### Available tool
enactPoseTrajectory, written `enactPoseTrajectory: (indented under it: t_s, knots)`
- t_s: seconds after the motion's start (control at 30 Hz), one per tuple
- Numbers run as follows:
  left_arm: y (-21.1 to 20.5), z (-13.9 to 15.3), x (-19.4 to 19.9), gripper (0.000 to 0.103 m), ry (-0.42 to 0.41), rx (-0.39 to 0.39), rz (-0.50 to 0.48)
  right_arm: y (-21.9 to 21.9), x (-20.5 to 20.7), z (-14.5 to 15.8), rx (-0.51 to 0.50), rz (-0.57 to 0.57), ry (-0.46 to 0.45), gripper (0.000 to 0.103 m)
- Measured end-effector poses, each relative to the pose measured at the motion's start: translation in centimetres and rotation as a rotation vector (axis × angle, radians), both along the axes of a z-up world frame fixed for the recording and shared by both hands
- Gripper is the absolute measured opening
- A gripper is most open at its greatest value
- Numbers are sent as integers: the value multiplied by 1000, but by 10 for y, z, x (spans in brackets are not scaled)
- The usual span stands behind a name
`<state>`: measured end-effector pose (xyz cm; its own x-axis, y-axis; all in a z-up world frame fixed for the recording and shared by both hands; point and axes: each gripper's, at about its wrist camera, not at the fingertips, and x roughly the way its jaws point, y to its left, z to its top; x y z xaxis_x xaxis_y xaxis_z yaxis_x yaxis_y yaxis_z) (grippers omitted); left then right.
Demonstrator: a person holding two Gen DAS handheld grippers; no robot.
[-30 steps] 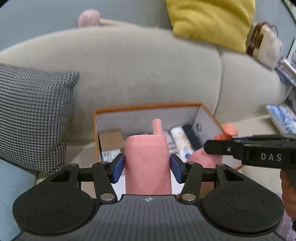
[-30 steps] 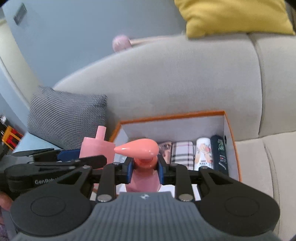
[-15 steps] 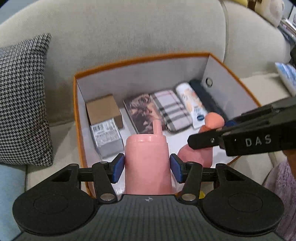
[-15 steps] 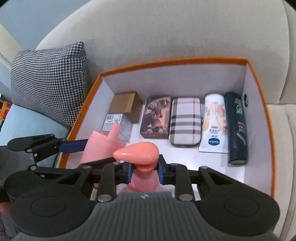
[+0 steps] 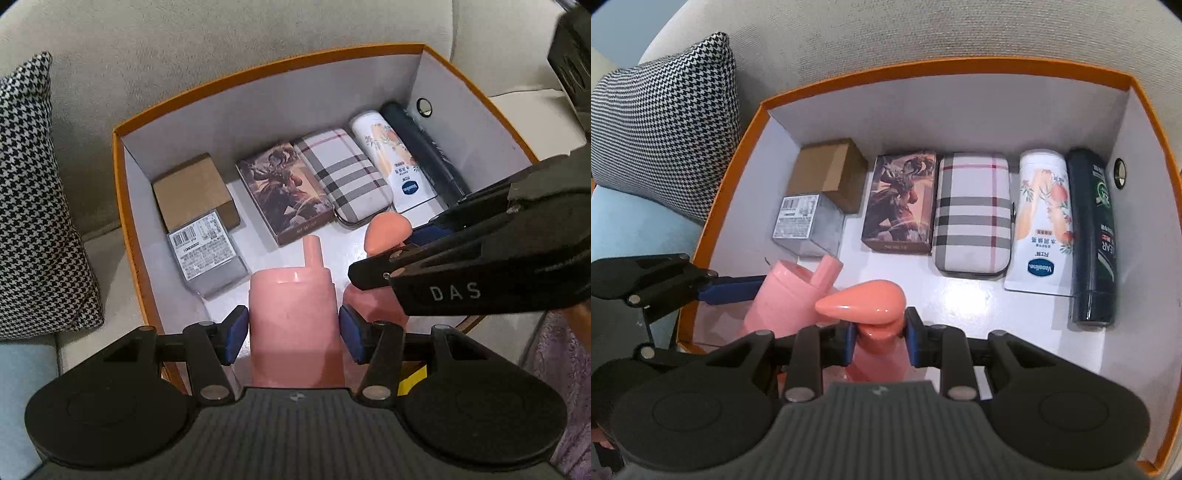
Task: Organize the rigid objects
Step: 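Lower the pink bottles into the box beside the brown cube with both grippers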
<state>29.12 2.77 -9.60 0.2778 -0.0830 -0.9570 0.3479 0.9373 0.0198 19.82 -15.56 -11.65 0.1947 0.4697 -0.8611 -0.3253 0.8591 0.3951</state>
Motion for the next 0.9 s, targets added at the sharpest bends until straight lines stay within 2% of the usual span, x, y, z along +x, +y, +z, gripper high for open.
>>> enactPoseTrajectory:
  t_s: [0.2, 0.4, 0.53, 0.6, 0.73, 0.83, 0.9]
  knots:
    - [4, 2, 10, 62, 60, -25, 2, -1, 10, -7, 29, -21, 23, 29]
    - [-1, -1, 8, 65, 89, 32, -40, 3, 18, -15, 46, -45, 39, 29]
    - [4, 0, 13, 68, 112, 5, 21, 2, 23, -25, 69, -74, 84, 29]
    - [1, -1, 14, 69, 131, 18, 18, 2, 24, -30, 81, -82, 113, 29]
    - [-3, 0, 13, 64, 95, 46, -51, 1, 24, -28, 90, -77, 128, 30]
    - [-4, 7, 7, 64, 50, 48, -164, 0, 25, -30, 77, -76, 143, 35]
    - [-6, 11, 1, 64, -8, 79, -254, 0, 25, -30, 75, -72, 146, 35]
